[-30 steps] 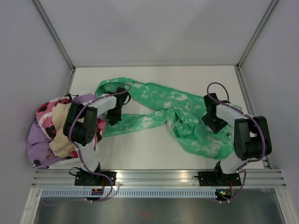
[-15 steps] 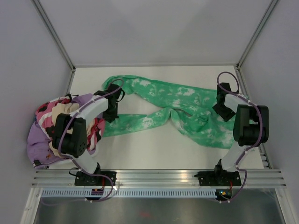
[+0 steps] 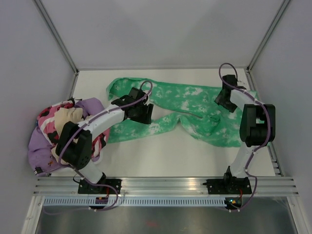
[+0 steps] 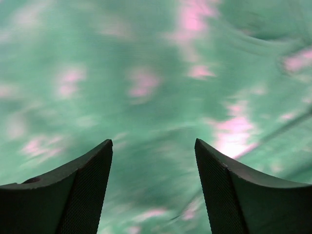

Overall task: Fold and stack the trousers
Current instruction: Flatten the trousers out

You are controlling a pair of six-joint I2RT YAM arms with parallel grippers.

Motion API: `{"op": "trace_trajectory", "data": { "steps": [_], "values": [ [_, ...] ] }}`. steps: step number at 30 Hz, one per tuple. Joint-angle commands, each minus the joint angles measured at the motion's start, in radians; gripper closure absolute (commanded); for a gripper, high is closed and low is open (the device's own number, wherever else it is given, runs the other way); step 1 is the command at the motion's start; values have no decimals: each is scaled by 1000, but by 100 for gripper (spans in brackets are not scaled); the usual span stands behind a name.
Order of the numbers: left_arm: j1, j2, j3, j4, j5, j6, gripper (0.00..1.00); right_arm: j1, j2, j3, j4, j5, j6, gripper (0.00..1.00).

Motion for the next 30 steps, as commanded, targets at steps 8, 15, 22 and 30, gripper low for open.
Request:
{"op": "trace_trajectory", "data": {
  "steps": [8, 15, 22, 30],
  "values": [
    [-58, 243, 229, 121, 84, 171, 18, 108, -283, 81, 73, -214, -137, 21],
    [-83, 313, 156, 183, 173, 204, 22, 108, -369, 21, 105, -324, -134, 20],
    [-123, 295, 85, 183, 206, 265, 69, 110, -390, -30, 65, -301, -137, 20],
    [-123, 110, -48, 63, 246, 303, 98, 108, -404, -89, 48, -294, -123, 20]
  ]
}}
